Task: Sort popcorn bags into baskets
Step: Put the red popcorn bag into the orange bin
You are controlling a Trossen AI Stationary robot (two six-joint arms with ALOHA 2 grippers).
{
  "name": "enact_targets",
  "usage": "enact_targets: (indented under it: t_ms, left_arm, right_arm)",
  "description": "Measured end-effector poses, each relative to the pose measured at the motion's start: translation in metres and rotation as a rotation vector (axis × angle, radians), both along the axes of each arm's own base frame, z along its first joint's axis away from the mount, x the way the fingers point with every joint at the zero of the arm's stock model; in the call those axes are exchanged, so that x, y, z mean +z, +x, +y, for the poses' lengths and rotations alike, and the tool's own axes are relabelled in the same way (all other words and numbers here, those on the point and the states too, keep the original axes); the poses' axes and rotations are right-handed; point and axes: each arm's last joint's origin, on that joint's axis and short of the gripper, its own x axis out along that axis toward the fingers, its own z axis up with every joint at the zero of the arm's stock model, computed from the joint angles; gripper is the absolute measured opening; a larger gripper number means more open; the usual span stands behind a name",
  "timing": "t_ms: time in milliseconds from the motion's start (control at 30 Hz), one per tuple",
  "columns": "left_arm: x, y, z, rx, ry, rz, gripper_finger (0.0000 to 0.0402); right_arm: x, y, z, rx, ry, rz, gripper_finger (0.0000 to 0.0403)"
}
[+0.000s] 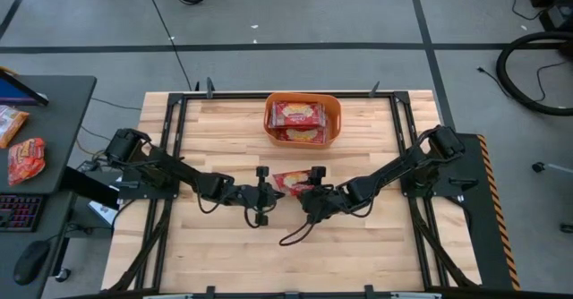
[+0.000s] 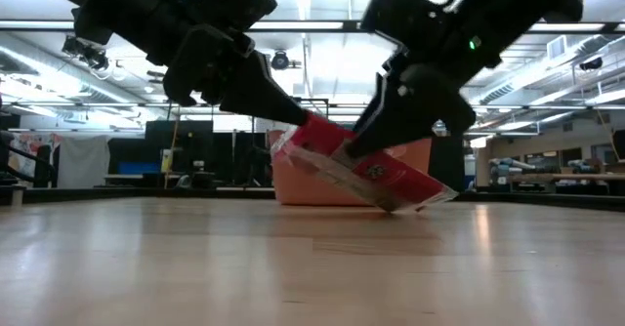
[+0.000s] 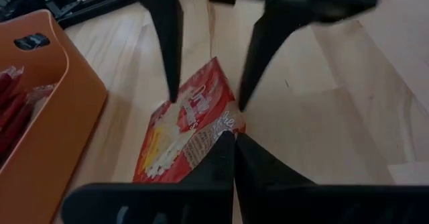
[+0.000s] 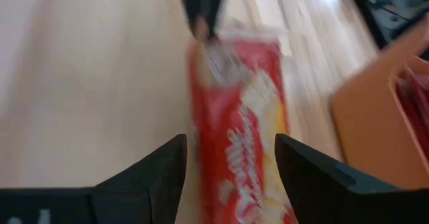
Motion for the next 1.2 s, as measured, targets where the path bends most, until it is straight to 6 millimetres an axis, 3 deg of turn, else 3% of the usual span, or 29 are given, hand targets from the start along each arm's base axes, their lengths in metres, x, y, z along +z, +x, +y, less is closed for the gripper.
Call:
enact_targets:
  t_ms: [200,400,567,767,933,1067,1200]
  left_arm:
    - [0.002,0.001,0.0,-0.001,-0.005,-0.019,0.0003]
    - [0.003,0.0,-0.006,-0.061,0.07,-0.024,0.0007]
    - [0.011,-0.004,-0.012,-0.006,0.107,-0.06,0.0052]
    - [0.027,-0.02,-0.019,-0.007,0.145,-0.03,0.0114]
    - [0.038,-0.033,-0.021,-0.129,0.093,0.003,0.0122]
    - [0.038,-0.045,-0.016,-0.154,0.068,0.003,0.0113]
    - [0.043,-0.061,-0.006,-0.129,0.029,-0.031,0.0102]
  right_arm:
    - [-0.011,-0.008,-0.01,-0.04,-0.053,0.034,0.0191]
    - [-0.015,-0.009,-0.014,-0.059,-0.021,0.048,0.0098]
    - [-0.014,-0.01,-0.014,-0.037,-0.035,0.091,0.0021]
    - [0.019,-0.004,-0.014,-0.087,-0.161,0.209,0.0032]
    - [0.063,0.006,-0.015,-0.154,-0.38,0.219,0.003]
    - [0.086,0.013,-0.033,-0.179,-0.451,0.209,0.0026]
    - [0.09,0.017,-0.063,-0.253,-0.465,0.236,0.0033]
